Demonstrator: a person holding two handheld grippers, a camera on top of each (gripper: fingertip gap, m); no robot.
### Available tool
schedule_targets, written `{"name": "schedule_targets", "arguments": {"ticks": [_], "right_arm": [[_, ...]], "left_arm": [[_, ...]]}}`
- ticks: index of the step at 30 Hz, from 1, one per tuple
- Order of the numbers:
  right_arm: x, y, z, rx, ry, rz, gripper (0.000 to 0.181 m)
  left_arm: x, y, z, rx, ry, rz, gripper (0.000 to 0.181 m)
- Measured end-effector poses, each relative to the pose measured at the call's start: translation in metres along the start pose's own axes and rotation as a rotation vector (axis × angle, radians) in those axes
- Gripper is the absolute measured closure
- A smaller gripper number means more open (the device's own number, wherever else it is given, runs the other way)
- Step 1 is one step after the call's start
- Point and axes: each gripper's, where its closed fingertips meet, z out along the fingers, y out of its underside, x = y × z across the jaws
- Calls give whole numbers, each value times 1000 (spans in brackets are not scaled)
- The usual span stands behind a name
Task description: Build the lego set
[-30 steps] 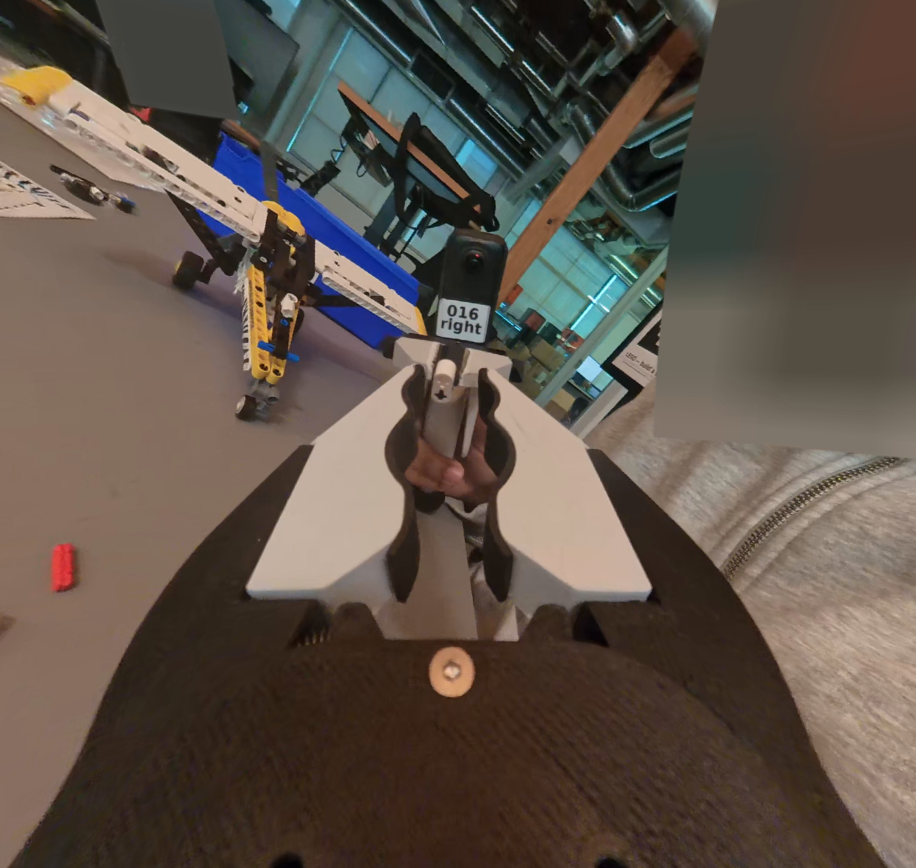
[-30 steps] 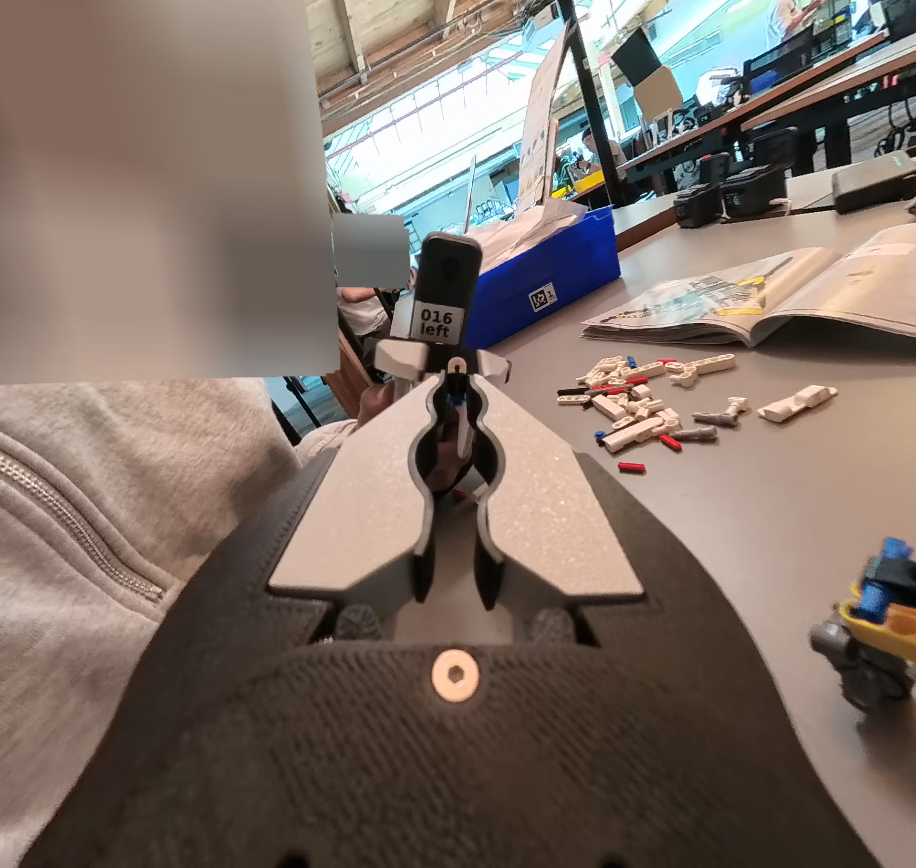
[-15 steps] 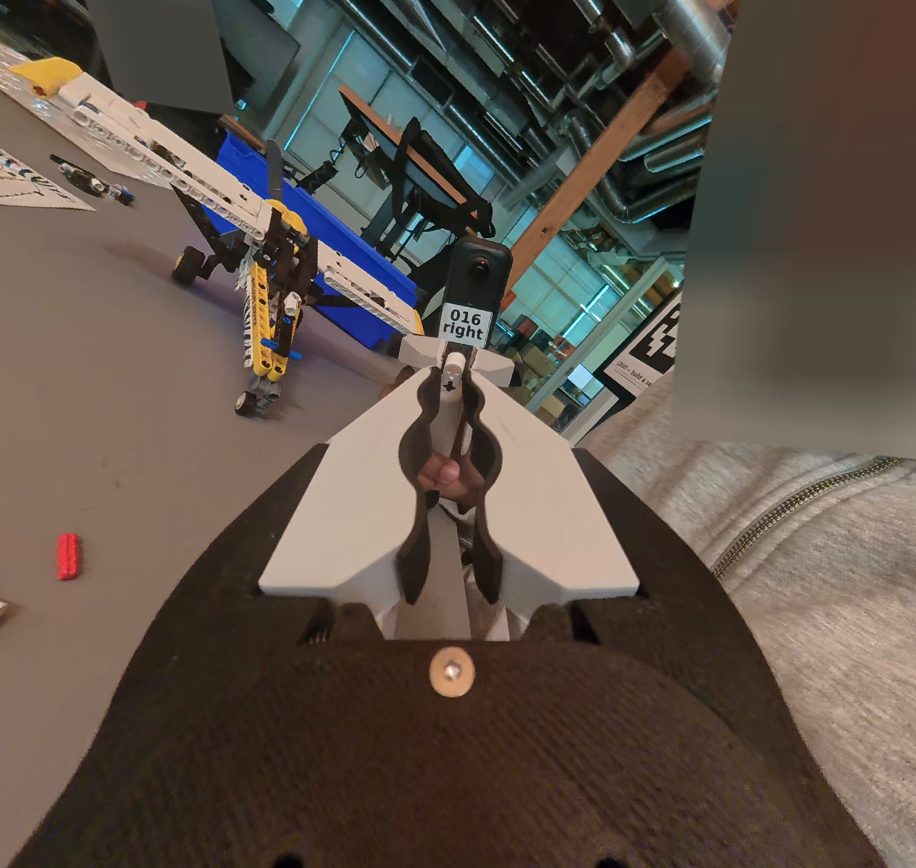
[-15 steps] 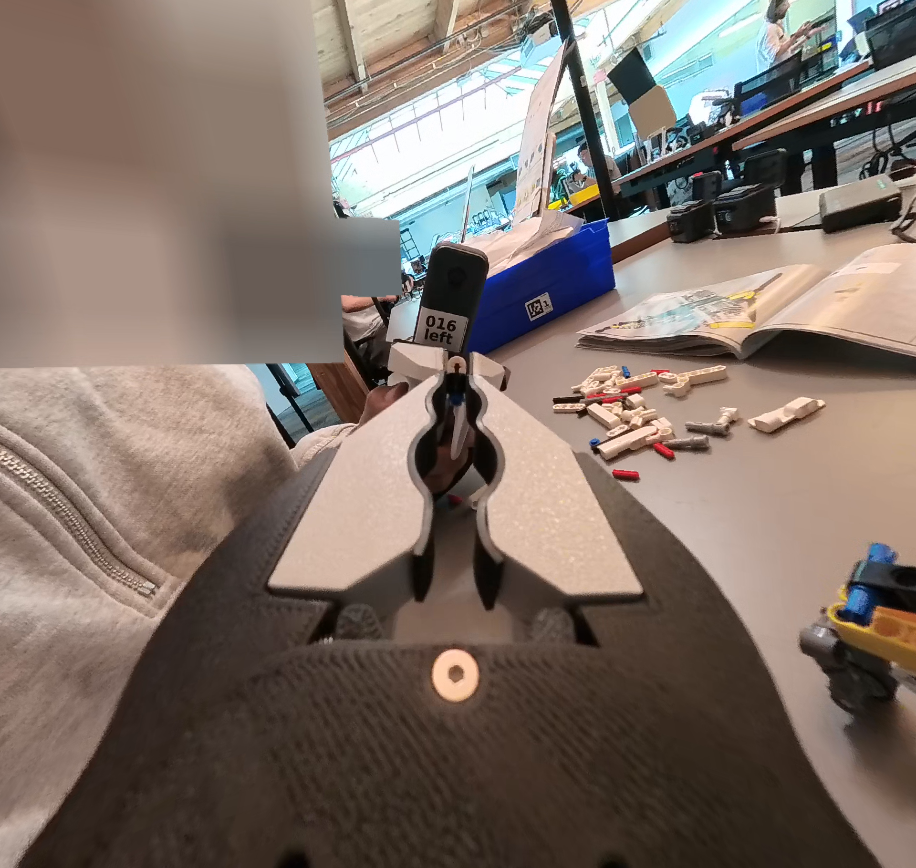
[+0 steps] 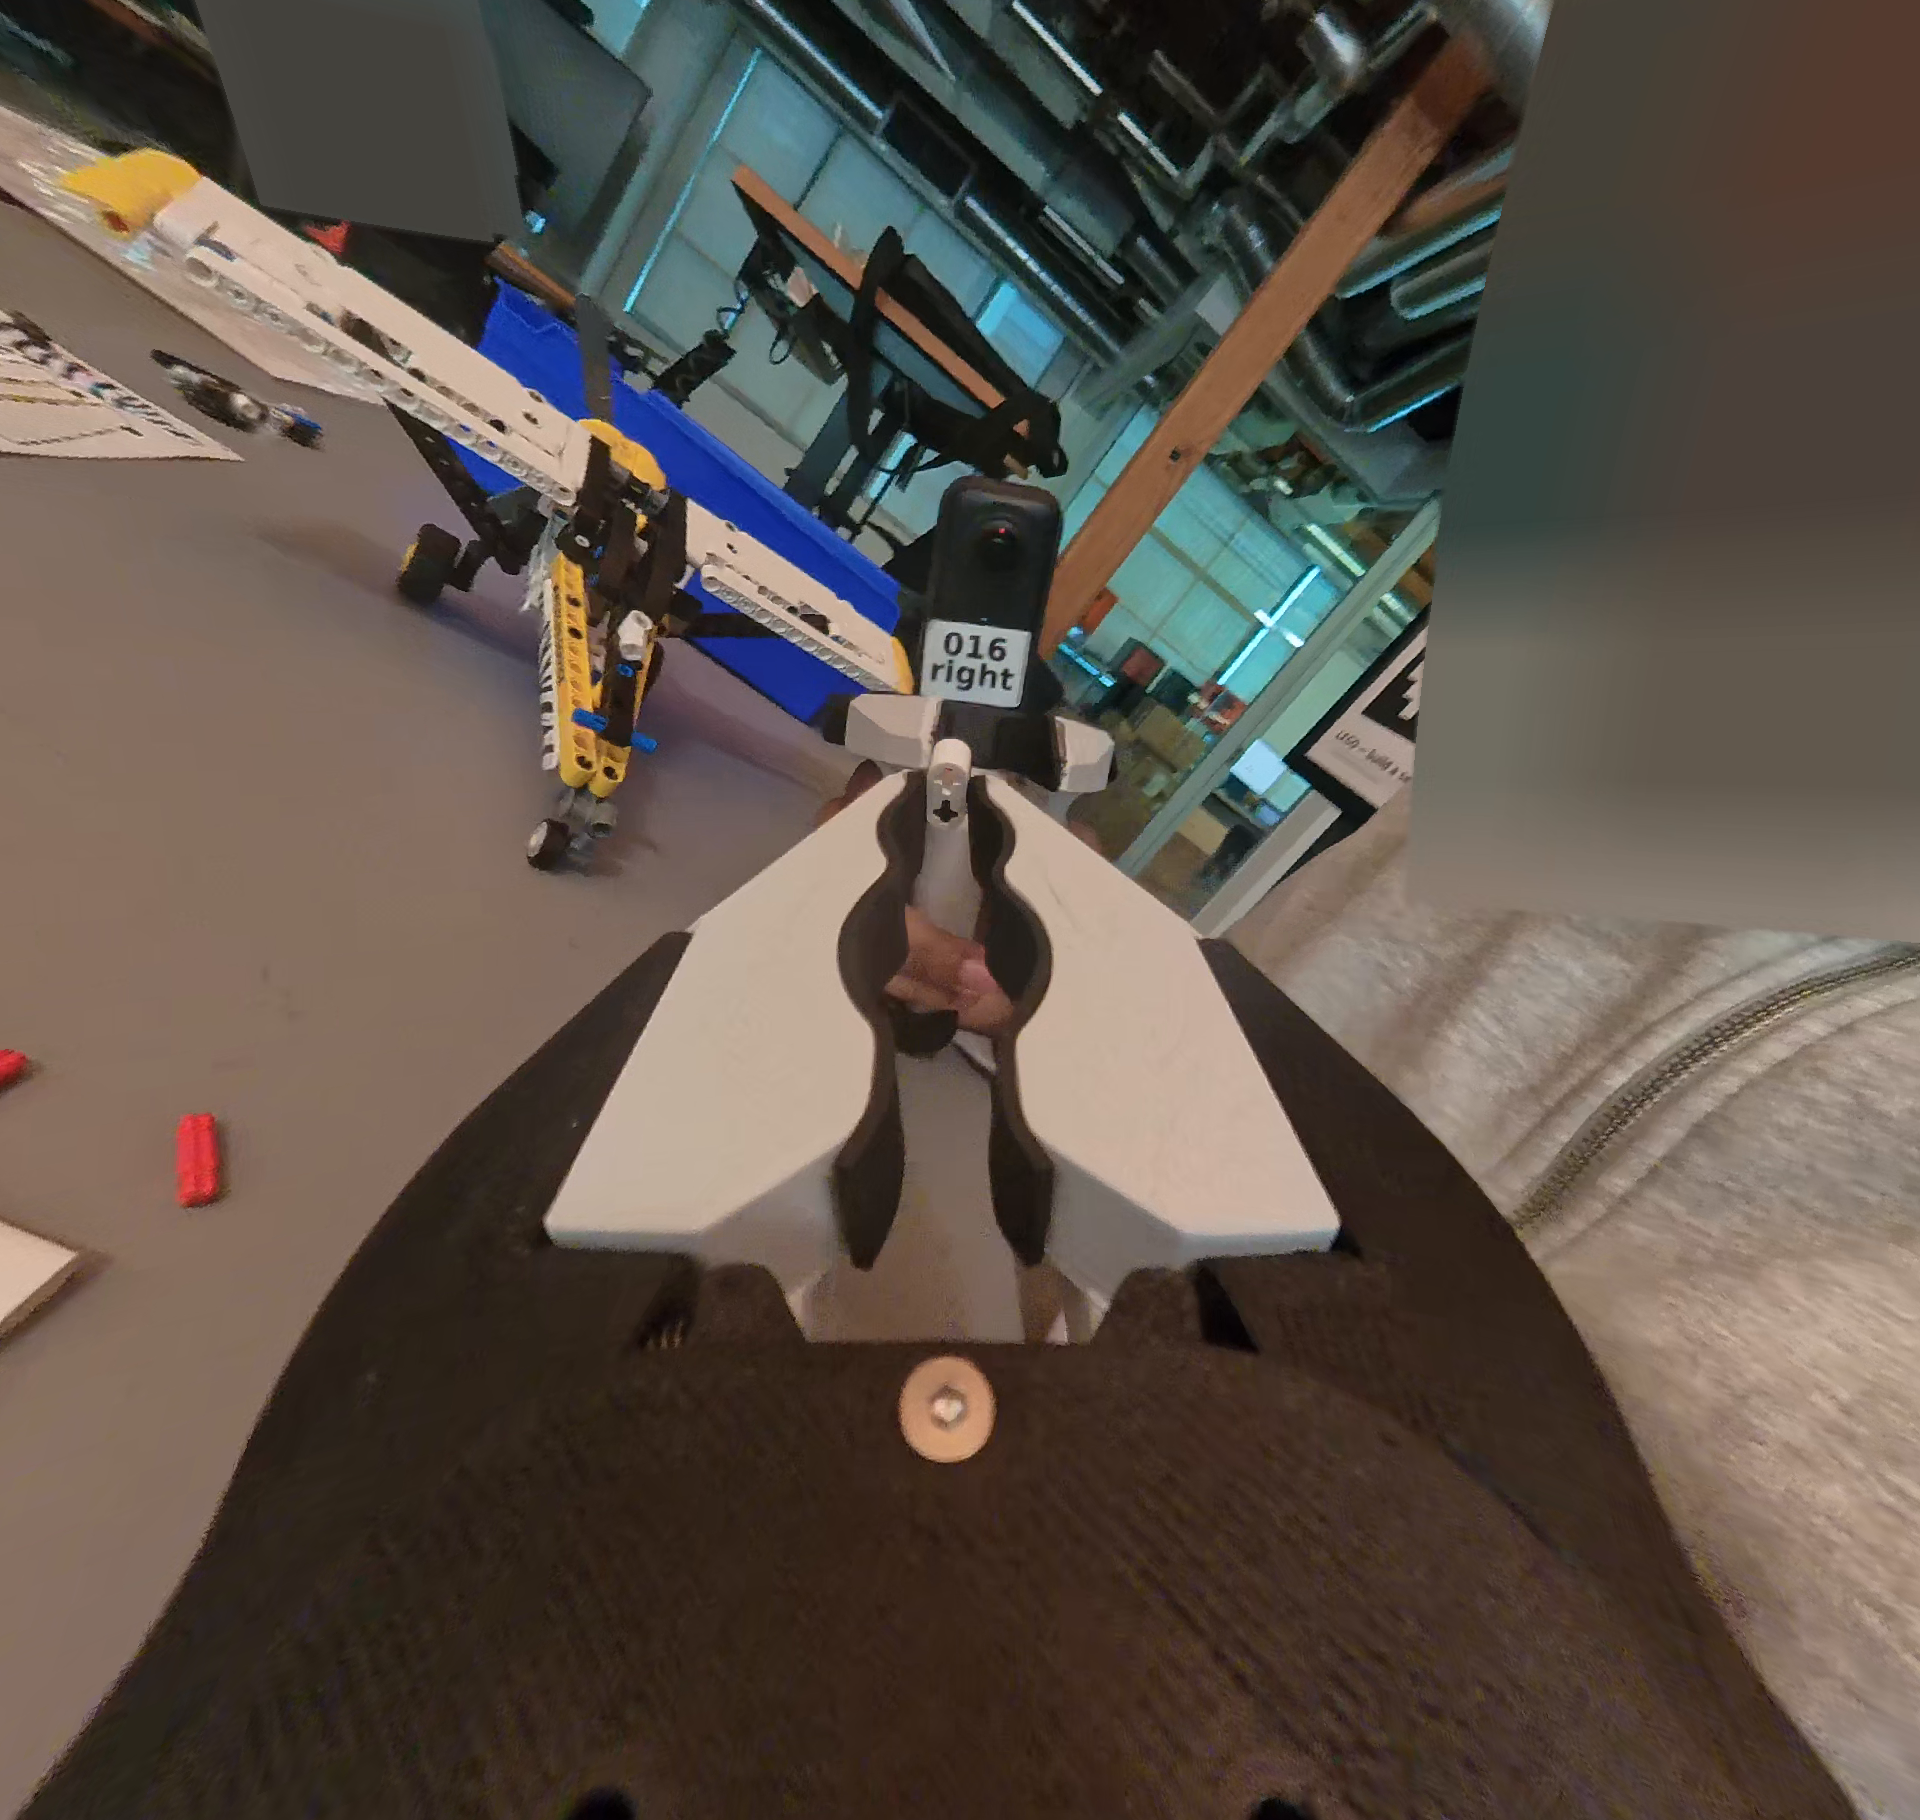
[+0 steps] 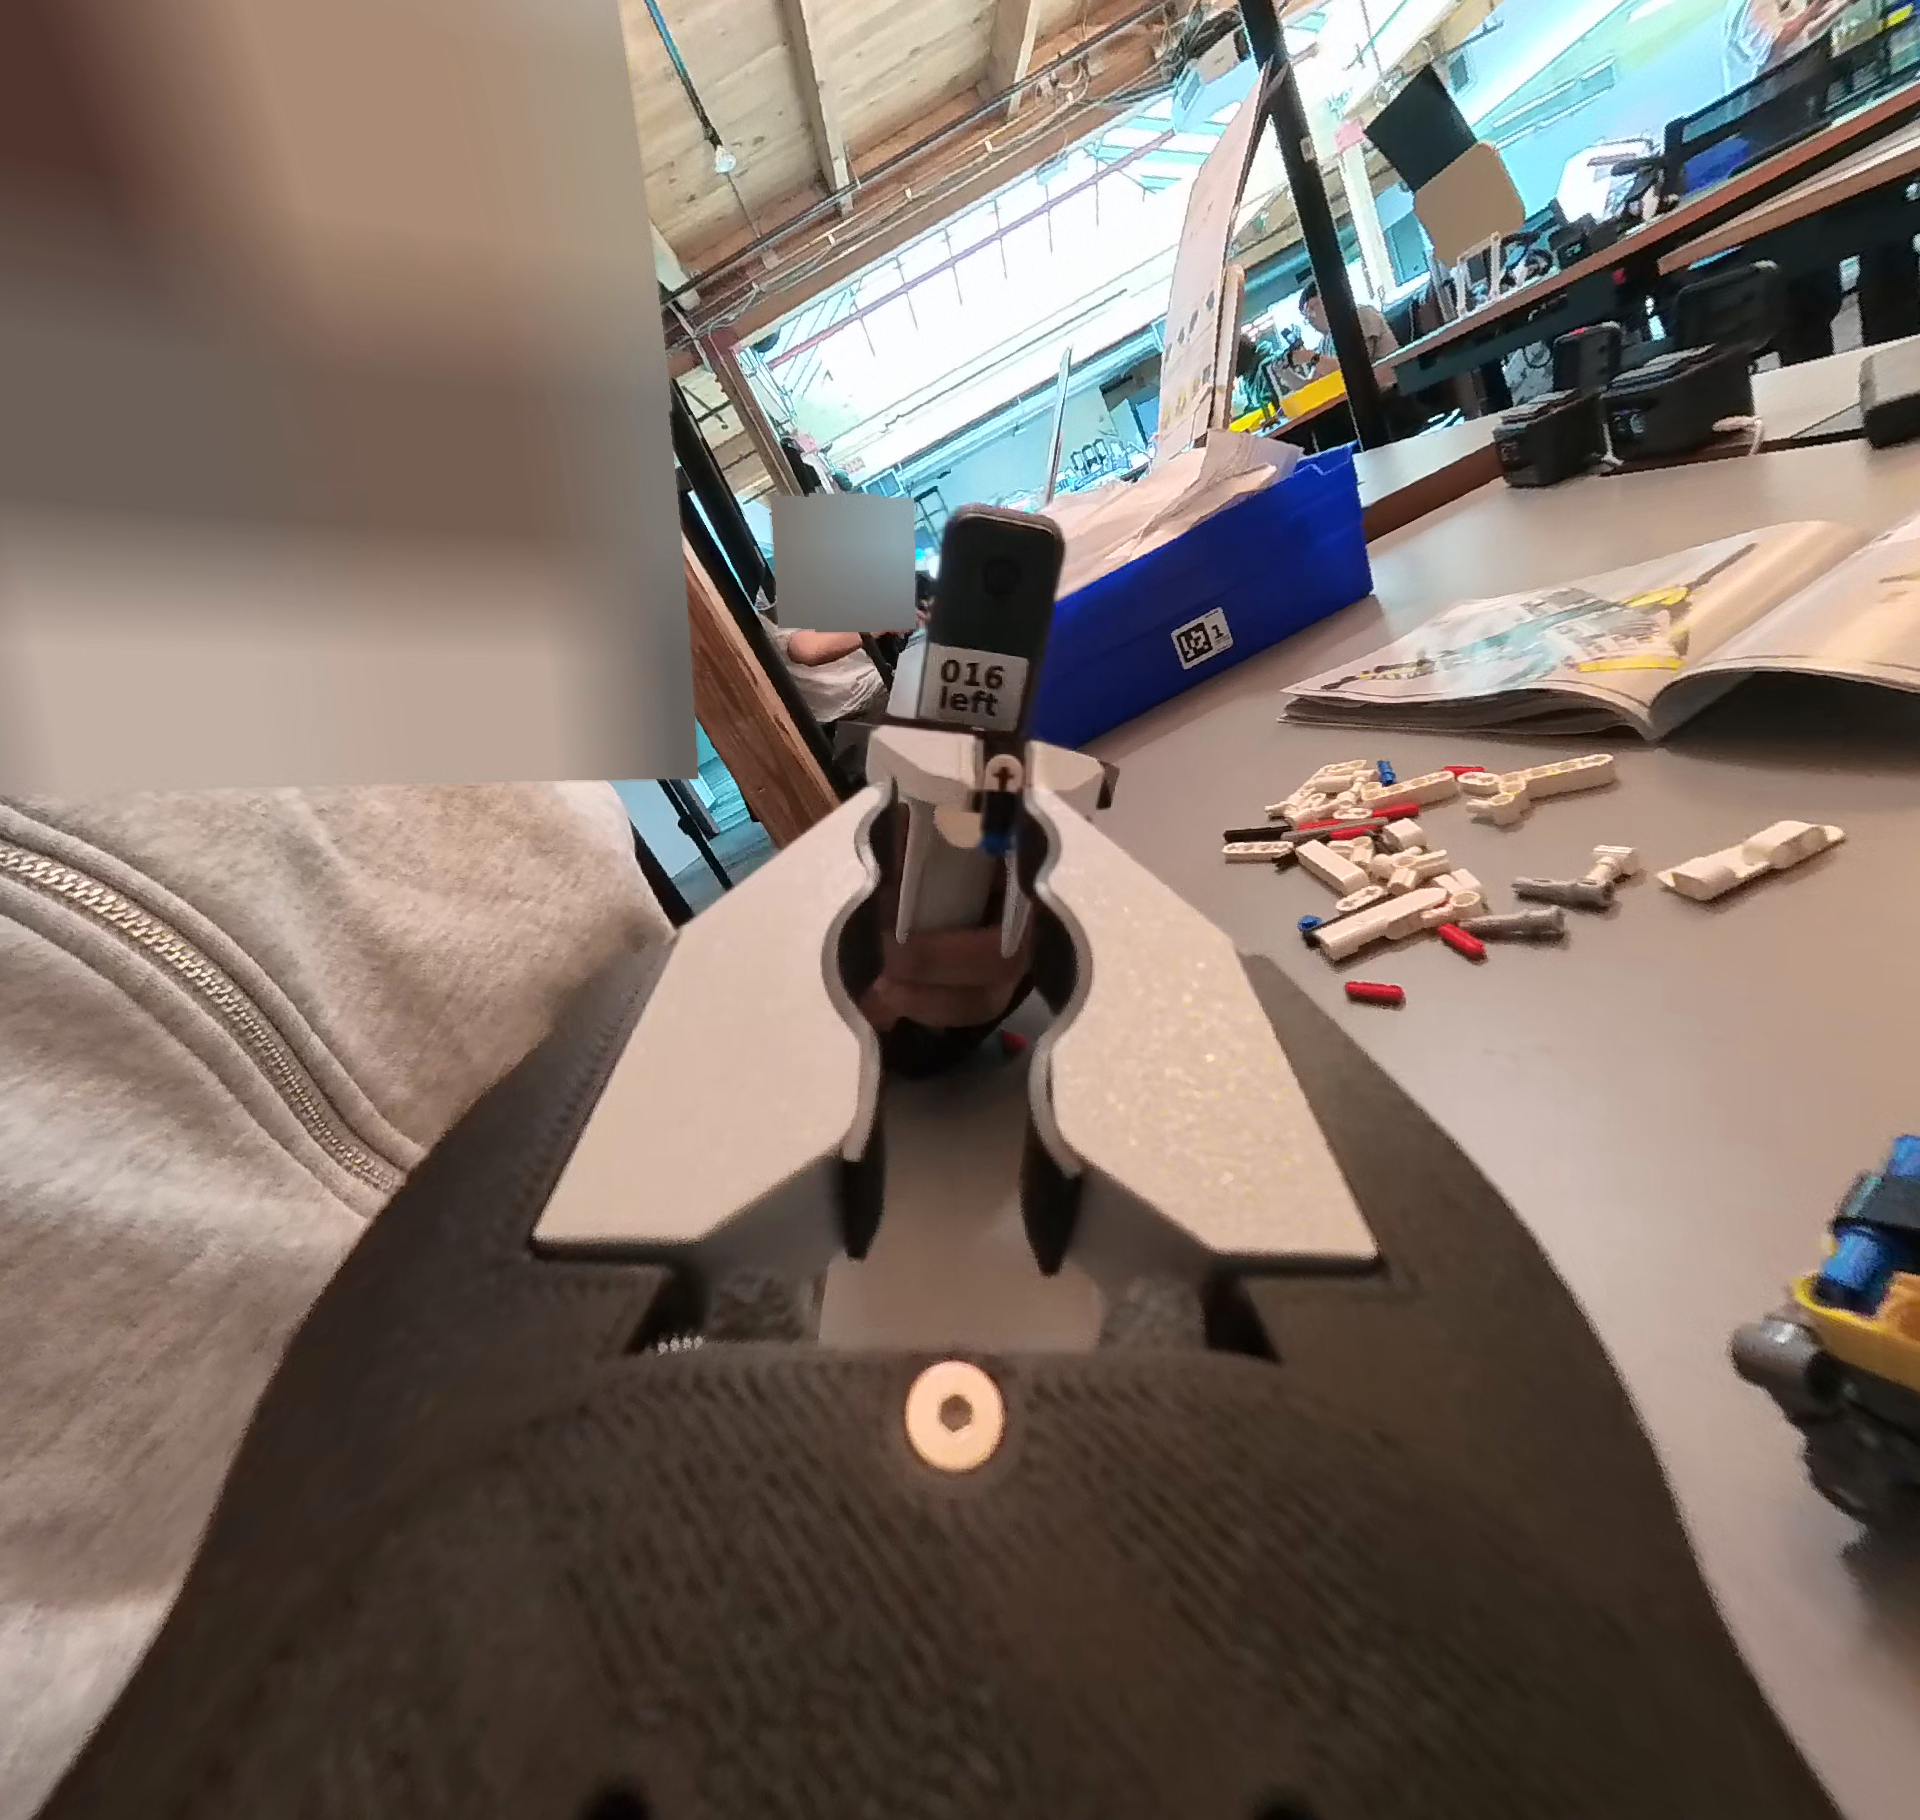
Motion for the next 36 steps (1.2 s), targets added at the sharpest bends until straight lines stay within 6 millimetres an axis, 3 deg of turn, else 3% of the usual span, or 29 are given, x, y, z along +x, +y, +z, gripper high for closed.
{"name": "schedule_targets", "arguments": {"ticks": [7,36], "right_arm": [[4,3,-2,-32,44,-29,169],[3,16,6,-120,48,-36,177]], "left_arm": [[1,3,2,-26,-60,131,175],[7,-4,1,22,27,32,176]]}}
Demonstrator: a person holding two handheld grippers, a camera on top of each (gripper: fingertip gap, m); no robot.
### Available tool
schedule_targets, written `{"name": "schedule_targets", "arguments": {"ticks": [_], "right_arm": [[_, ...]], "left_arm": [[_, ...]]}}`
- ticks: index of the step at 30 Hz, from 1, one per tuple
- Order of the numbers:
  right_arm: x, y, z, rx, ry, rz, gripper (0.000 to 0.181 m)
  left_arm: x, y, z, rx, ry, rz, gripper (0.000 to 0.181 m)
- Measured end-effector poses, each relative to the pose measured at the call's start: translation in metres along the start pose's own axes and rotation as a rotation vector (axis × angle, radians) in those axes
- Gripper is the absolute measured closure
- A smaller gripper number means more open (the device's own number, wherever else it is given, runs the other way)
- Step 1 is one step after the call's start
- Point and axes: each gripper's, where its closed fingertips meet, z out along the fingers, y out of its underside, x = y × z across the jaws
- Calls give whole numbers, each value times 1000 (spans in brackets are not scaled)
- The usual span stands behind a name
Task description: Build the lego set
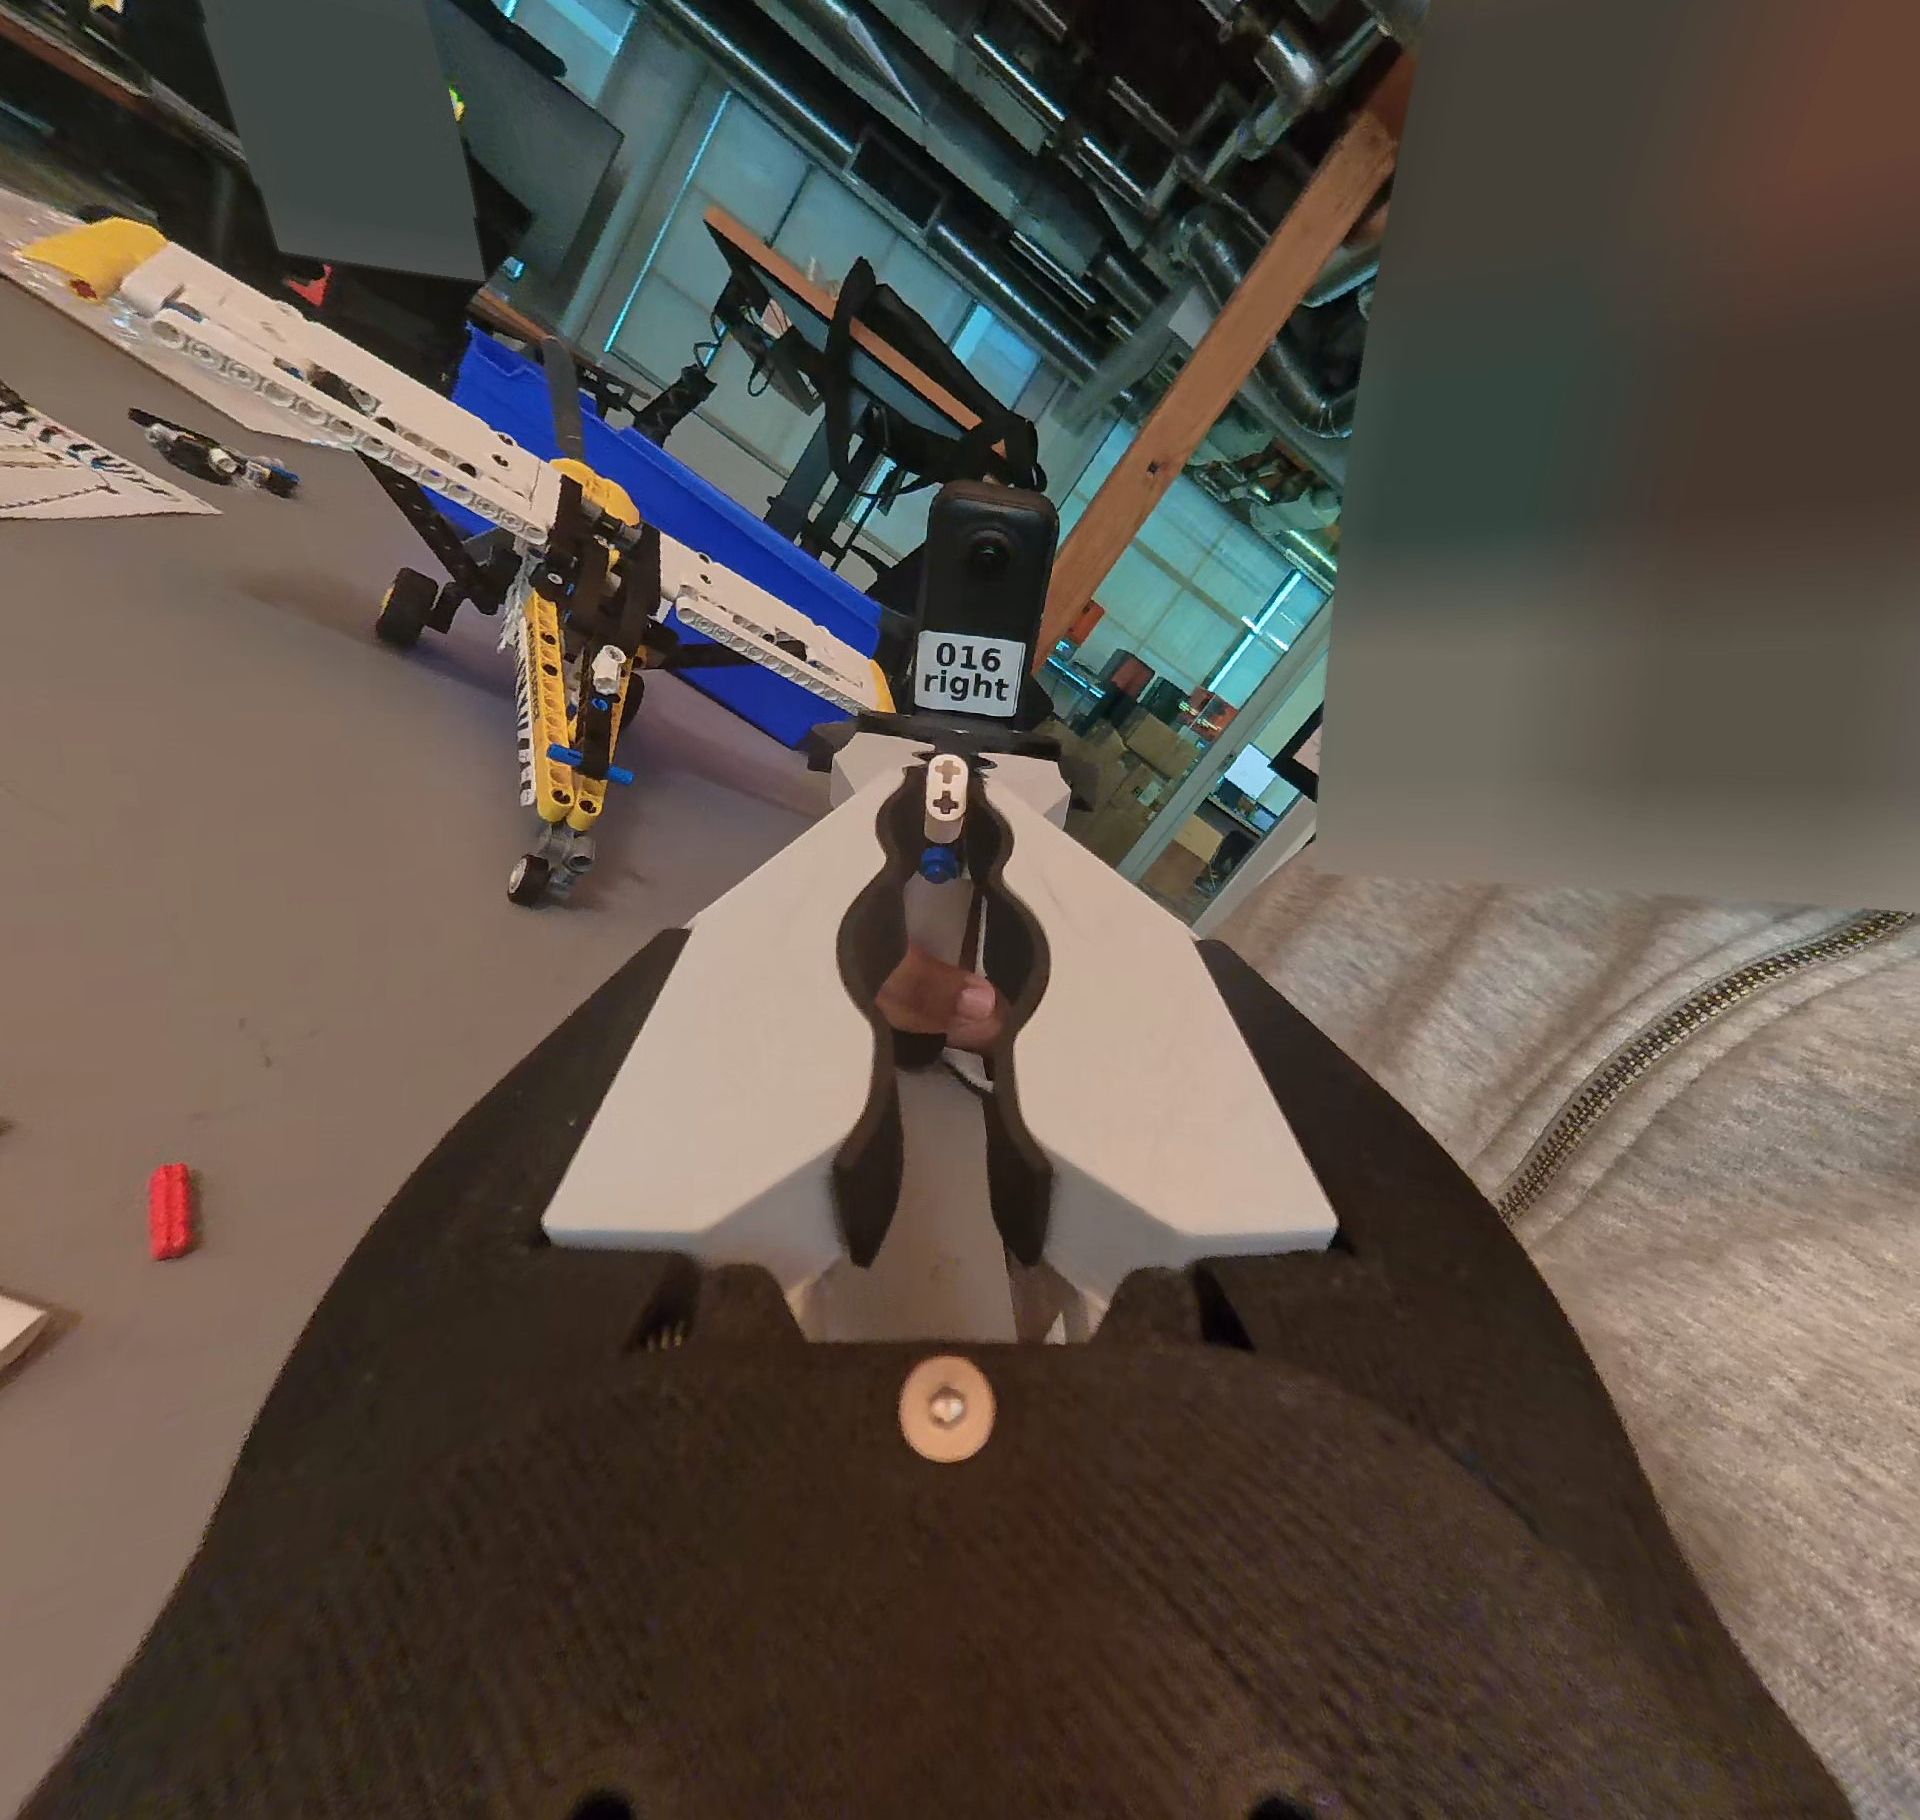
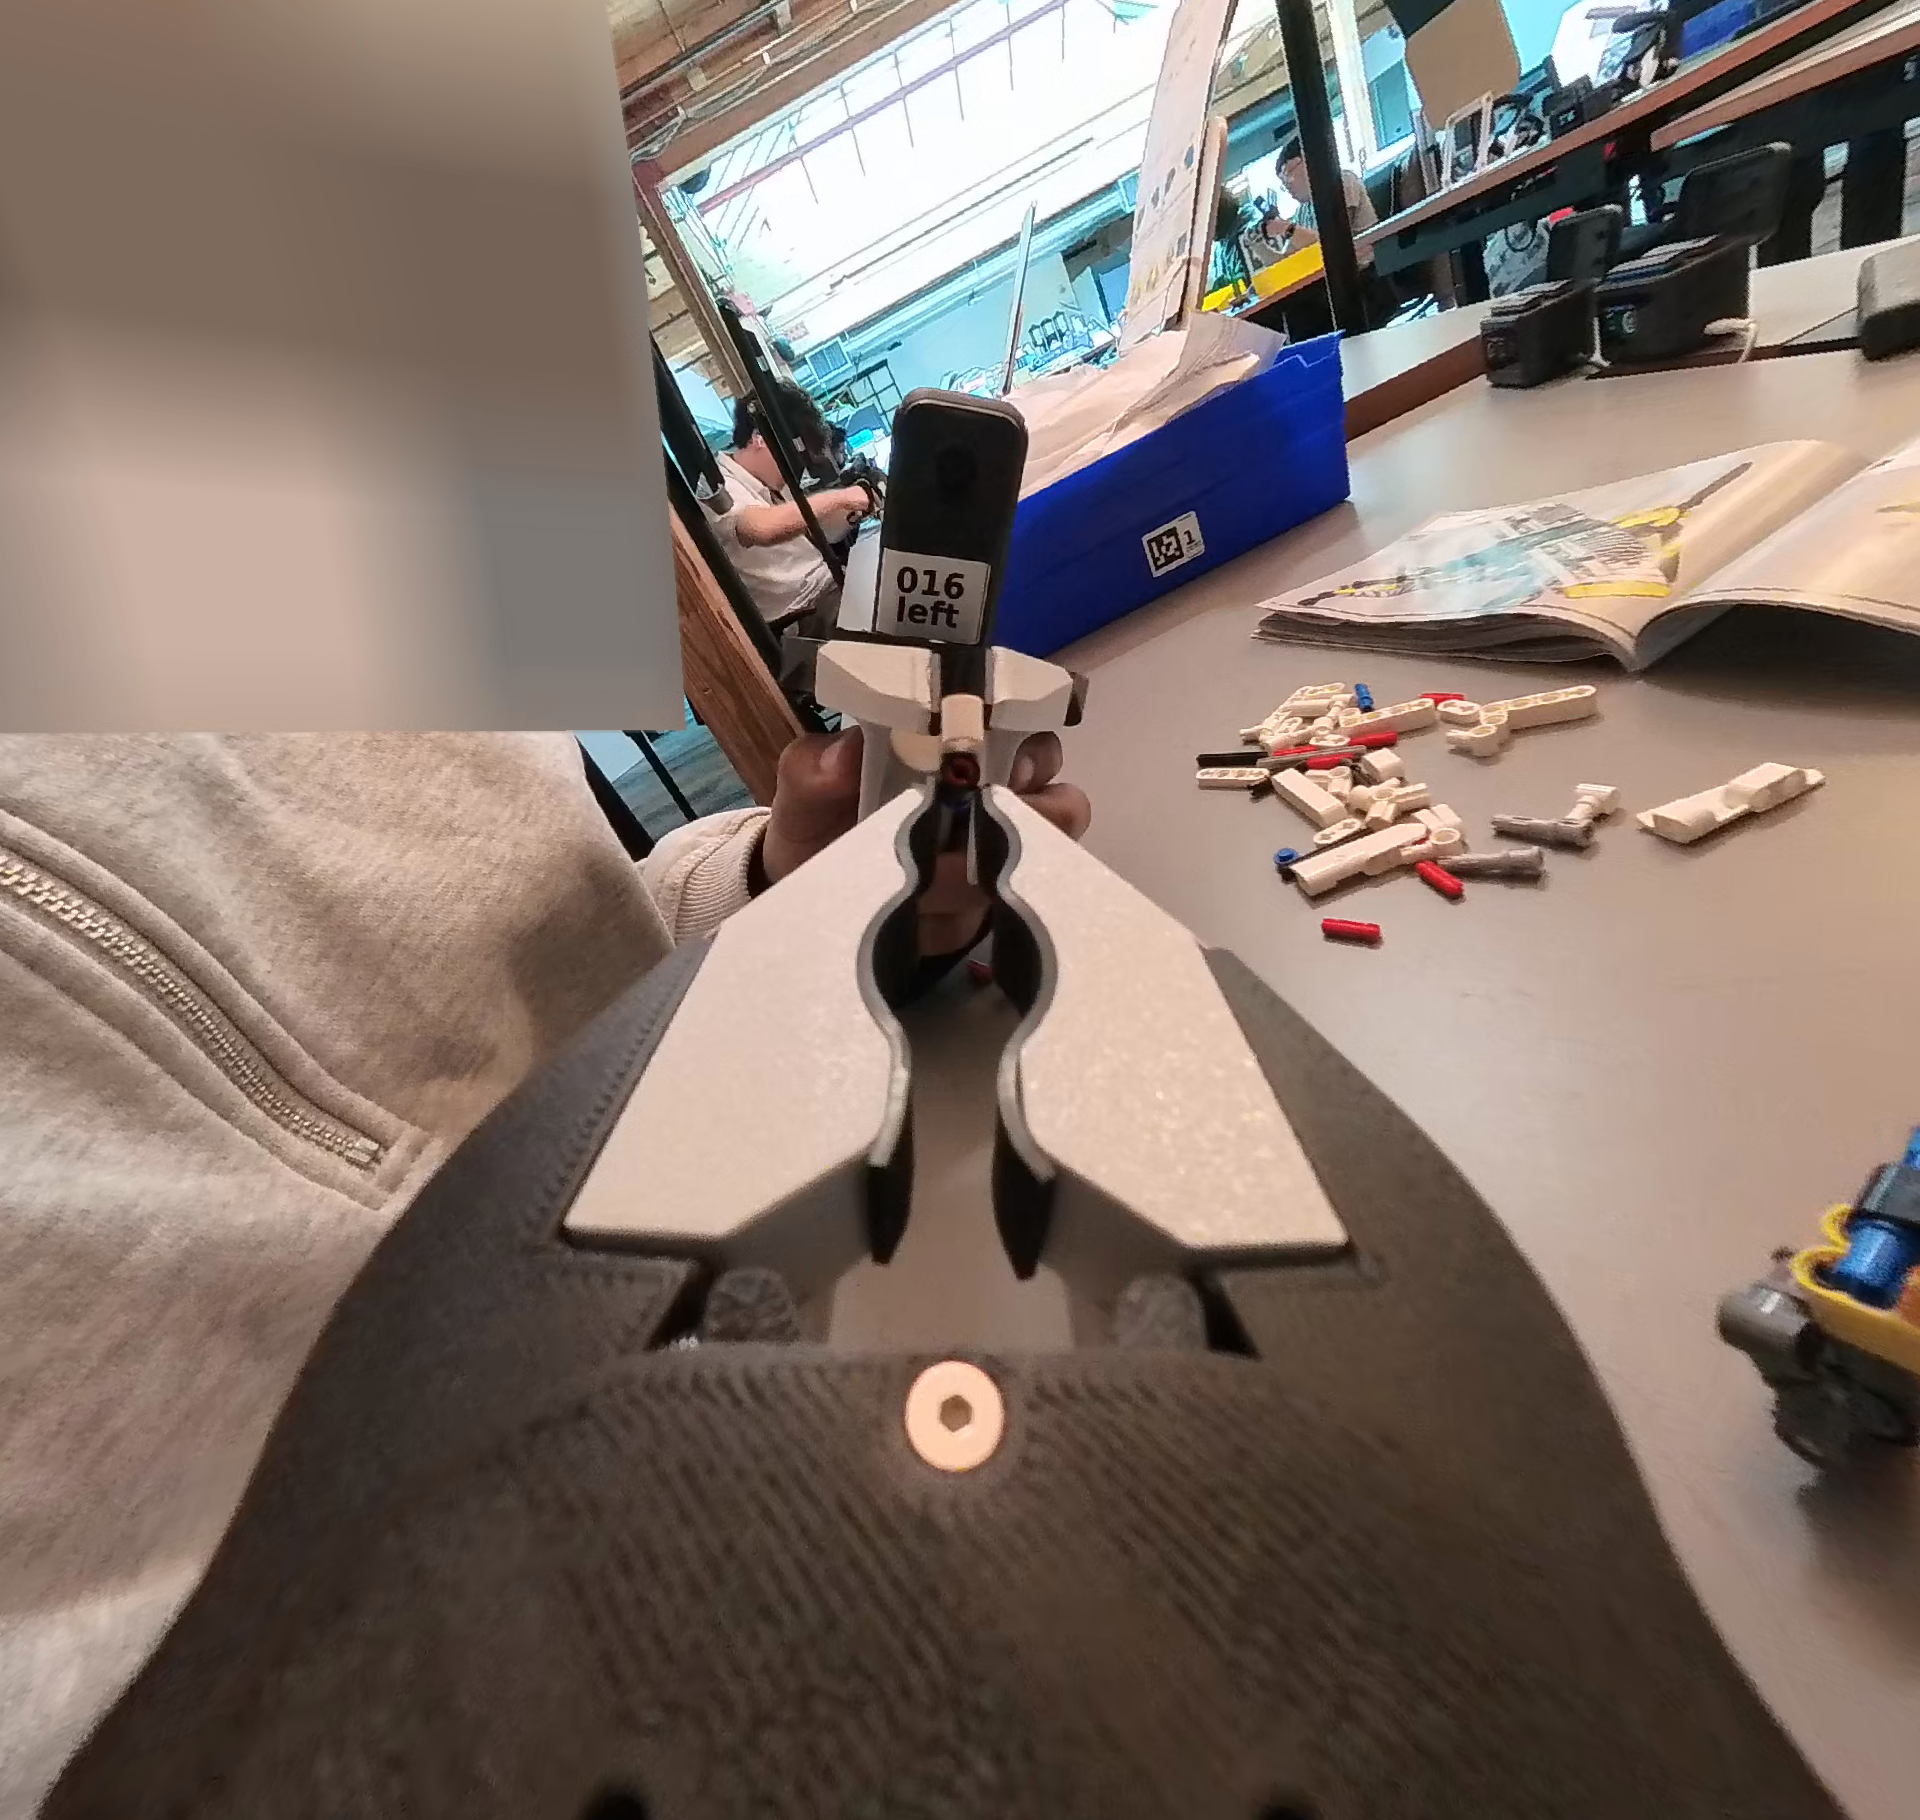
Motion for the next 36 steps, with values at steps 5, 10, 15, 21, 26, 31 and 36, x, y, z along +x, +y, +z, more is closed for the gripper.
{"name": "schedule_targets", "arguments": {"ticks": [5,10,15,21,26,31,36], "right_arm": [[0,-3,-2,25,-14,17,175],[-2,-2,-1,19,-20,12,176],[-2,-2,-1,14,-29,22,176],[-2,-3,-2,21,3,-35,176],[-3,-7,-5,45,-8,-26,176],[-4,-8,-7,50,-2,-44,177],[0,-15,-12,95,8,-26,176]], "left_arm": [[1,4,2,-19,8,-6,176],[2,3,2,-18,11,-4,176],[2,3,2,-18,11,-5,176],[3,3,2,-15,19,-9,175],[4,3,2,-14,29,-19,175],[4,5,3,-22,37,-39,174],[-1,5,3,-25,-4,-25,160]]}}
